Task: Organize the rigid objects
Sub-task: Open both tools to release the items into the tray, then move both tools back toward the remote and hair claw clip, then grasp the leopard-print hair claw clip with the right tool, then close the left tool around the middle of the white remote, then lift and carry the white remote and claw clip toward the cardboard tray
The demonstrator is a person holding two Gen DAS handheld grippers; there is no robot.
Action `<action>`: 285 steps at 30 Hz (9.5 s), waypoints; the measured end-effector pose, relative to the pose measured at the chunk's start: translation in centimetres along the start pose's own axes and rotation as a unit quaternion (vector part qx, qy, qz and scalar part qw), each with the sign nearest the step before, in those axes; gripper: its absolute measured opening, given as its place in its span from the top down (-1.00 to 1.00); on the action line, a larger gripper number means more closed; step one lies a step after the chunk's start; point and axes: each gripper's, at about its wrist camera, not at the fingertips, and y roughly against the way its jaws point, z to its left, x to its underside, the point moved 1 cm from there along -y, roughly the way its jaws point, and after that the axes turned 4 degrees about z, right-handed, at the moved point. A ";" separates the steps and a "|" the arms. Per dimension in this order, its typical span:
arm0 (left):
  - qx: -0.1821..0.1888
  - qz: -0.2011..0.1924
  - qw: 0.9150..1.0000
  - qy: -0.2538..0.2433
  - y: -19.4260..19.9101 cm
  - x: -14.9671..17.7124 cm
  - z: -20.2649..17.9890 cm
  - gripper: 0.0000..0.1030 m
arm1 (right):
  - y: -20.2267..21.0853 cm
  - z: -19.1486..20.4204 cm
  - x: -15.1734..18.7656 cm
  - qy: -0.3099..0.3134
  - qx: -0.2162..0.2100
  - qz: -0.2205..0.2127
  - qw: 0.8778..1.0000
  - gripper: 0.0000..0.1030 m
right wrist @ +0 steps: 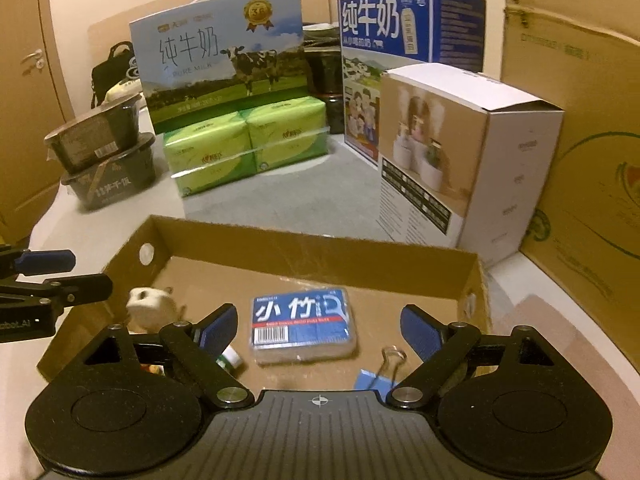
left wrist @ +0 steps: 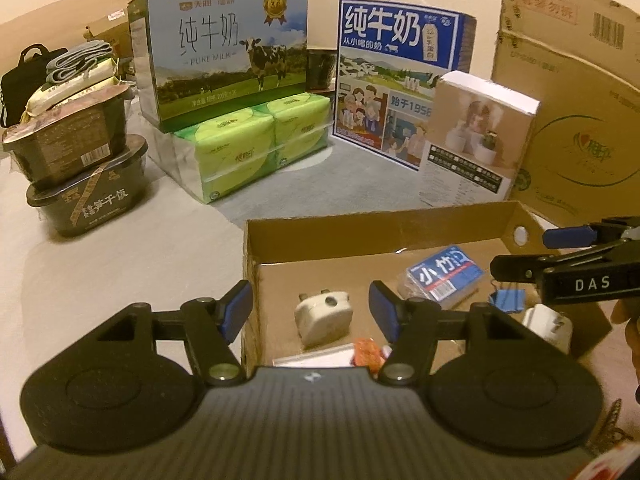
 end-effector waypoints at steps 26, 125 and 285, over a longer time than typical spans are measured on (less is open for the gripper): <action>0.015 -0.022 1.000 -0.006 12.9 6.2 -4.9 -0.28 | 13.9 -0.7 9.0 -0.049 0.029 -0.002 0.998 -0.71; 0.154 0.077 0.940 -0.295 0.7 13.3 -13.6 -0.36 | 11.7 -2.7 22.0 -0.004 0.046 0.005 0.999 0.40; 0.039 -0.024 0.999 -0.012 15.1 12.3 -8.8 0.33 | 19.2 2.1 16.5 -0.014 0.007 -0.072 0.997 0.41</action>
